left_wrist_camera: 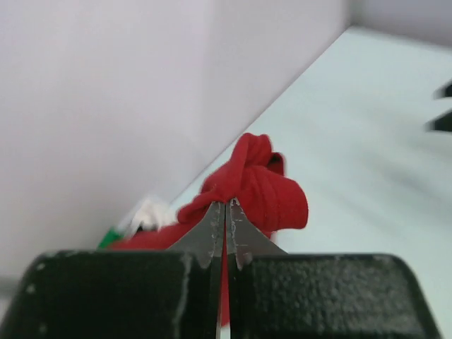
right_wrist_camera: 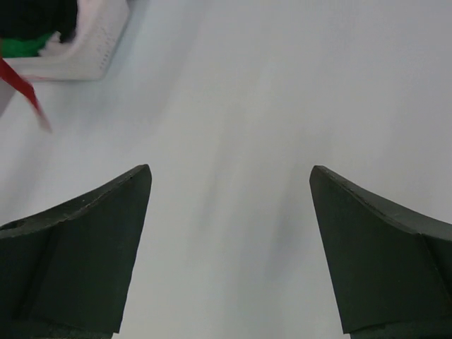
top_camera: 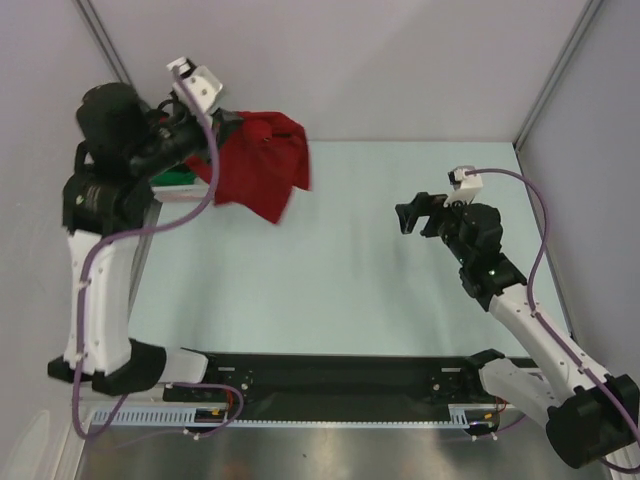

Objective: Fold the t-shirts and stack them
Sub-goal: Move the tshirt to the center of the board, then flatten the tshirt out

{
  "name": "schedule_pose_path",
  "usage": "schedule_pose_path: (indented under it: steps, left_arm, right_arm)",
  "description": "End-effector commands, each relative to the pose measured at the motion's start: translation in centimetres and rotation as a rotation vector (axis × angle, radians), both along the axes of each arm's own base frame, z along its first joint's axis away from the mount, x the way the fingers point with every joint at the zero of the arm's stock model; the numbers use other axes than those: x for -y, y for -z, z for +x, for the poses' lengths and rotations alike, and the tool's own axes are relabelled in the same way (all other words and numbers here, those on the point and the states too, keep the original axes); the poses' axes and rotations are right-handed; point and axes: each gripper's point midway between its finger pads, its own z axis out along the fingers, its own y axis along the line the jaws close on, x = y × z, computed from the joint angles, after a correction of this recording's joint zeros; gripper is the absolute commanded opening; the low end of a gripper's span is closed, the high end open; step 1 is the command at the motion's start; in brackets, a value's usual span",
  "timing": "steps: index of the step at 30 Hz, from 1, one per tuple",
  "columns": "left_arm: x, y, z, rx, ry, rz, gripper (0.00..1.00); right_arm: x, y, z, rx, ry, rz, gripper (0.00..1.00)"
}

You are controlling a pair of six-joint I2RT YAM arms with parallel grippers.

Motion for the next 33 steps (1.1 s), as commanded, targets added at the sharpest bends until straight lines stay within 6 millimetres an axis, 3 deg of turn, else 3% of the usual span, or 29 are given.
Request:
schedule_pose_path:
  steps: [1,3,4,6,7,9,10,11,15,16,17,18,19,20,21,22,23,24,25,27,28,29,30,31,32,33]
  left_arm:
    - [4.1,0.9,-5.6,-0.108,0.249,-0.048,0.00]
    - [6.0,2.1,-6.9,-0.148,0.337,-0.059,0.00]
    - [6.8,4.1,-6.8,-0.199,0.360,-0.052,0.00]
    - [7.3,5.5,-5.8,-0.220,0.366,-0.054,0.00]
    - [7.7,7.8,-5.1,-0.272,0.372,-0.043,0.00]
    - [8.1,9.8,-3.5,-0.286,0.373,-0.028,0.00]
    - [8.5,12.8,-2.0,-0.347,0.362,-0.009,0.00]
    - [8.7,14.0,-0.9,-0.356,0.357,0.002,0.00]
    - [9.5,20.9,3.8,-0.469,0.340,0.070,0.00]
    - [9.5,21.3,5.2,-0.462,0.324,0.087,0.01]
    - [9.5,24.5,7.3,-0.524,0.301,0.103,0.12]
    - [9.3,25.5,8.6,-0.542,0.277,0.111,0.22]
    - [9.3,24.5,10.3,-0.525,0.241,0.094,0.33]
    - [8.2,25.7,12.1,-0.558,0.166,0.104,0.54]
    - [7.9,28.0,13.5,-0.618,0.125,0.107,0.60]
    - [7.5,26.3,14.6,-0.614,0.090,0.064,0.74]
    - [7.4,26.7,13.8,-0.665,0.099,0.056,0.85]
    - [7.4,25.2,13.1,-0.657,0.110,0.025,0.98]
    - [7.1,26.6,11.7,-0.705,0.109,0.023,1.00]
    - [6.5,26.5,10.3,-0.670,0.088,0.009,1.00]
    - [5.8,28.5,7.5,-0.718,0.072,0.014,1.00]
    - [5.4,29.0,6.7,-0.707,0.064,0.019,1.00]
    - [5.0,30.3,5.6,-0.727,0.049,0.045,1.00]
    - [4.4,33.0,3.3,-0.794,0.045,0.076,1.00]
    - [4.1,34.3,2.4,-0.821,0.036,0.093,0.99]
    - [3.6,36.7,1.0,-0.874,0.017,0.123,0.99]
  right_arm:
    - [-1.4,-5.9,-1.0,0.136,-0.074,0.047,1.00]
    - [-1.6,-7.1,-1.8,0.156,-0.101,0.040,1.00]
    - [-1.6,-7.3,-2.1,0.160,-0.111,0.034,1.00]
    - [-1.9,-8.1,-3.0,0.180,-0.160,-0.002,1.00]
    - [-2.1,-8.6,-3.3,0.196,-0.178,-0.013,0.99]
    - [-2.2,-8.4,-4.0,0.199,-0.213,-0.050,0.98]
    - [-2.2,-8.4,-4.2,0.203,-0.220,-0.058,0.98]
    - [-2.2,-8.3,-4.2,0.204,-0.220,-0.064,0.96]
    - [-2.7,-6.1,-3.5,0.144,-0.235,-0.090,0.88]
    - [-3.1,-4.8,-2.9,0.106,-0.240,-0.098,0.86]
    - [-3.4,-4.0,-2.7,0.087,-0.241,-0.102,0.83]
    - [-3.7,-3.5,-2.4,0.074,-0.244,-0.105,0.81]
    - [-4.0,-2.8,-2.1,0.056,-0.248,-0.110,0.80]
    - [-4.5,-1.5,-1.3,0.022,-0.247,-0.124,0.78]
    - [-4.8,-1.1,-1.0,0.006,-0.245,-0.127,0.75]
    - [-5.1,0.5,-0.3,-0.042,-0.245,-0.136,0.74]
    - [-5.3,1.0,0.0,-0.063,-0.241,-0.128,0.74]
    - [-5.5,1.3,0.4,-0.081,-0.242,-0.123,0.72]
    - [-5.8,2.1,0.6,-0.107,-0.248,-0.119,0.72]
    - [-6.7,4.1,1.2,-0.170,-0.279,-0.101,0.73]
    - [-7.0,4.7,1.5,-0.188,-0.289,-0.095,0.73]
    - [-7.3,5.1,1.7,-0.204,-0.302,-0.091,0.73]
    - [-7.7,7.2,2.2,-0.257,-0.309,-0.107,0.74]
    - [-8.4,7.0,2.8,-0.253,-0.325,-0.114,0.75]
    - [-8.8,7.9,3.2,-0.273,-0.340,-0.132,0.75]
    - [-9.3,10.0,3.7,-0.315,-0.363,-0.181,0.75]
